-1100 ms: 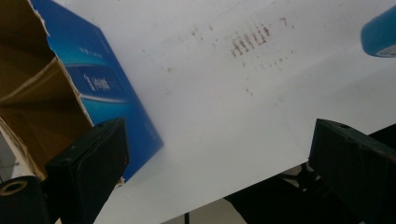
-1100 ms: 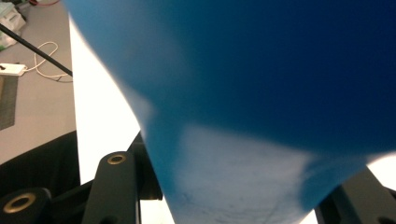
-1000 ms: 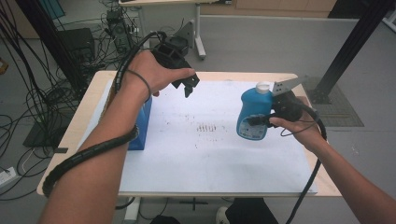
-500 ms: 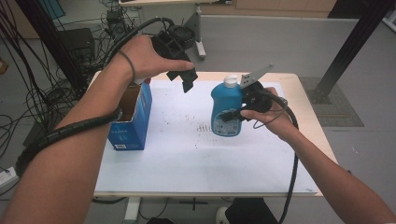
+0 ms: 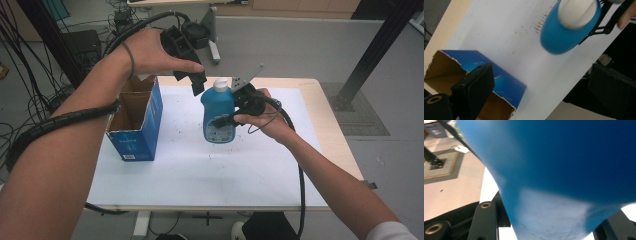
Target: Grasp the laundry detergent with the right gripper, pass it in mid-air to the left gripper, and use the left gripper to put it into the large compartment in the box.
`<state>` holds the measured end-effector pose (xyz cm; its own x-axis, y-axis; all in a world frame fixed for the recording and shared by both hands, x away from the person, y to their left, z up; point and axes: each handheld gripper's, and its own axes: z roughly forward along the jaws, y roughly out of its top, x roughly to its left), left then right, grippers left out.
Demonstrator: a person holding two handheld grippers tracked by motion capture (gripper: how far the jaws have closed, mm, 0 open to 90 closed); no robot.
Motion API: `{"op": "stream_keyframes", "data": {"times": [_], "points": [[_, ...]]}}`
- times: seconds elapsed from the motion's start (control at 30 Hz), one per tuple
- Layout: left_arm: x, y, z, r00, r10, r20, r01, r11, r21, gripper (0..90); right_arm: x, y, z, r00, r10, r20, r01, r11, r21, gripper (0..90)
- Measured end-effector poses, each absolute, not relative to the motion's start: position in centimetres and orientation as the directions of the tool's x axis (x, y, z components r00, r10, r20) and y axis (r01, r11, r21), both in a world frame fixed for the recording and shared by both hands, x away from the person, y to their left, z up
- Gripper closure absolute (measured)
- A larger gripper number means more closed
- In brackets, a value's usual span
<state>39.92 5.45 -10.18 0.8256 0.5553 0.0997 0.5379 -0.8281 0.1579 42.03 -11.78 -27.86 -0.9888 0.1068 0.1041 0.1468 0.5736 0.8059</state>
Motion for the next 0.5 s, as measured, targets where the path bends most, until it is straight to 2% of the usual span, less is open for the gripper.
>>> {"op": "stream_keyframes", "data": {"times": [0.13,0.5], "points": [[40.0,5.5,-10.3,0.854,0.512,0.09,0.499,-0.856,0.134,7.1,42.1,-9.9,-28.0,-0.994,0.051,0.098,0.11,0.583,0.805,44.6],[40.1,5.5,-11.4,0.878,0.475,0.063,0.467,-0.878,0.107,7.4,42.3,-7.2,-27.9,-0.996,-0.033,0.078,0.045,0.567,0.822,44.4]]}}
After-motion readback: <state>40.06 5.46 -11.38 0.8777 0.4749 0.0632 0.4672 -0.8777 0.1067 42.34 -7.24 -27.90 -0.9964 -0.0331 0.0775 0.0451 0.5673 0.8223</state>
